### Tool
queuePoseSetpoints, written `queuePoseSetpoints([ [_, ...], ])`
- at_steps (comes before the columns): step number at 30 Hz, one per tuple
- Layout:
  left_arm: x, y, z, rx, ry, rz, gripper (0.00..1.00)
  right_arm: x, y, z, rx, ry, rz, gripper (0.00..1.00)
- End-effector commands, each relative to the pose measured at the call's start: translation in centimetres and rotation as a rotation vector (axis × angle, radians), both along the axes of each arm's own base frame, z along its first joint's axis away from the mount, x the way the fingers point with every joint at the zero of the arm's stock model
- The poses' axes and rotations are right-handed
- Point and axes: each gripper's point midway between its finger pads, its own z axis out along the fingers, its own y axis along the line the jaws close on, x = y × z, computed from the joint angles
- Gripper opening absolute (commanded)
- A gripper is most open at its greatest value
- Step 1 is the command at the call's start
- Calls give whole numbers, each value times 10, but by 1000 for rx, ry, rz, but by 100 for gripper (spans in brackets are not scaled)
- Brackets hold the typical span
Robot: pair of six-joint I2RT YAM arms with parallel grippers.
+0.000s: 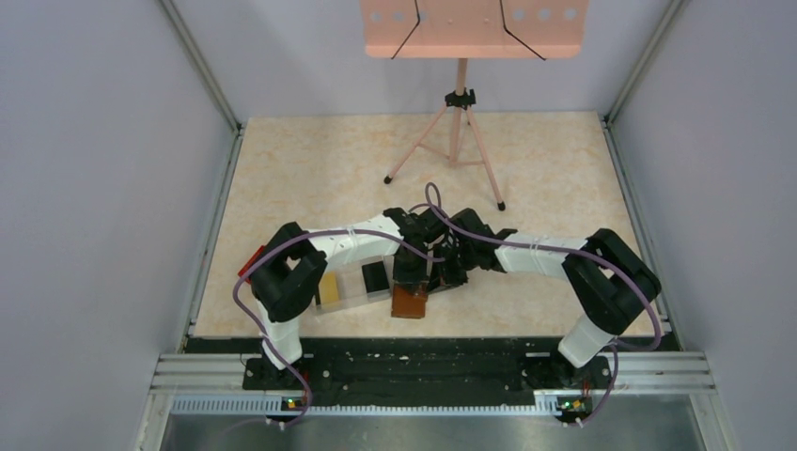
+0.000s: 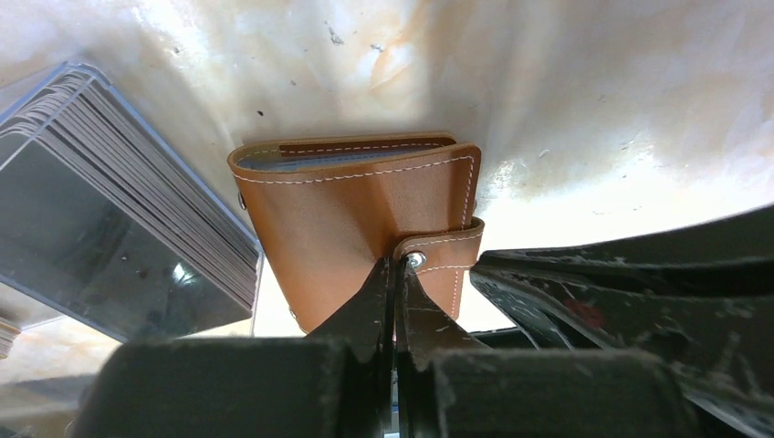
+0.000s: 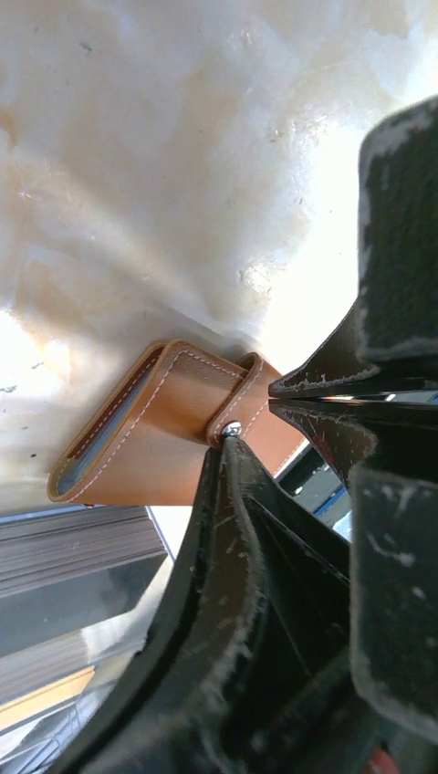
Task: Put the credit cards into the card holder
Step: Close the card holder at the center of the board.
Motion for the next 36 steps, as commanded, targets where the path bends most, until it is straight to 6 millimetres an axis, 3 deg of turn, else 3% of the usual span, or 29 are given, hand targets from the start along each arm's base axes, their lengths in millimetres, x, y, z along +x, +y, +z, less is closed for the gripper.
queuePoseSetpoints([
  [1, -1, 12, 5, 54, -7, -3, 0, 9, 4, 24, 35, -64, -13, 0],
  [18, 3, 1, 28, -38, -48, 12, 0, 5, 20, 34, 138, -41, 18, 0],
  [36, -14, 8, 15, -27, 23, 29, 0, 0, 24, 18, 141, 12, 26, 0],
])
